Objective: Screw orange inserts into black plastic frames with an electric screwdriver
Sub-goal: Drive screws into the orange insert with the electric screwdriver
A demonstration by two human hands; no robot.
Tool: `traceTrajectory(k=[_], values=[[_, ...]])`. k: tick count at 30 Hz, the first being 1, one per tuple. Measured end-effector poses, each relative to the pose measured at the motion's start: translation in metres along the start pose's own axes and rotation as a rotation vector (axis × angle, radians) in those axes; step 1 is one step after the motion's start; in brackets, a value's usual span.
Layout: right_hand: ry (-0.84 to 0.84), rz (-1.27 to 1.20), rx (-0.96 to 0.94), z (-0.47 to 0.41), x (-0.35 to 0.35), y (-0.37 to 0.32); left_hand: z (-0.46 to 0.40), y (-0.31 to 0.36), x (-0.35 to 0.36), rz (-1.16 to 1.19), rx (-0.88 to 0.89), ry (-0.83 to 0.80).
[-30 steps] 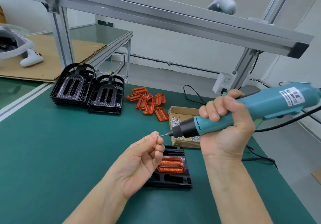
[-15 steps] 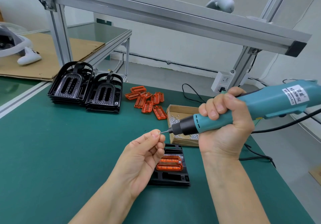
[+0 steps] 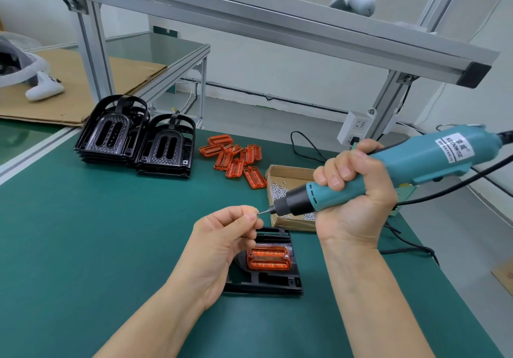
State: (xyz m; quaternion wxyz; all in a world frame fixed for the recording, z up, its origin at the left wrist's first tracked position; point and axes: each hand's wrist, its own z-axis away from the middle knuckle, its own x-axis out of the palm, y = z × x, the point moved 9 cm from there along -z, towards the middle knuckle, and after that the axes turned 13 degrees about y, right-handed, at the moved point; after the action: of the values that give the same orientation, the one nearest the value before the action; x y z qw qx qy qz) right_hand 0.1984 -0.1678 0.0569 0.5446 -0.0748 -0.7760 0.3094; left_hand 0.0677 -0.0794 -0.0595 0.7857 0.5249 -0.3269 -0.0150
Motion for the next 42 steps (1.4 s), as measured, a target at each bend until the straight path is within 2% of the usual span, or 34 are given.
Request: traceTrajectory(k=[5, 7, 11, 13, 15, 21, 42], values=[[-0.043, 0.032, 0.029, -0.006, -0.003, 0.005, -0.004, 0.021, -0.022, -0.274, 0.195, 0.107], [-0.071, 0.093, 0.049, -0.007, -0.005, 0.011, -0.005, 0.032, -0.032, -0.503, 0.328, 0.101], [-0.135, 0.237, 0.114, -0.003, -0.009, 0.033, -0.002, 0.014, -0.032, -1.146, 0.423, -0.101], [-0.171, 0.294, 0.125, -0.001, -0.009, 0.042, 0.0, 0.002, -0.028, -1.319, 0.49, -0.194], [-0.202, 0.343, 0.144, 0.002, -0.008, 0.051, -0.002, -0.005, -0.028, -1.414, 0.556, -0.201], [-0.252, 0.407, 0.198, 0.005, -0.006, 0.067, -0.004, -0.005, -0.029, -1.392, 0.584, -0.165], [-0.443, 0.537, 0.205, 0.012, 0.015, 0.084, -0.003, -0.003, -0.03, -1.348, 0.612, -0.148]])
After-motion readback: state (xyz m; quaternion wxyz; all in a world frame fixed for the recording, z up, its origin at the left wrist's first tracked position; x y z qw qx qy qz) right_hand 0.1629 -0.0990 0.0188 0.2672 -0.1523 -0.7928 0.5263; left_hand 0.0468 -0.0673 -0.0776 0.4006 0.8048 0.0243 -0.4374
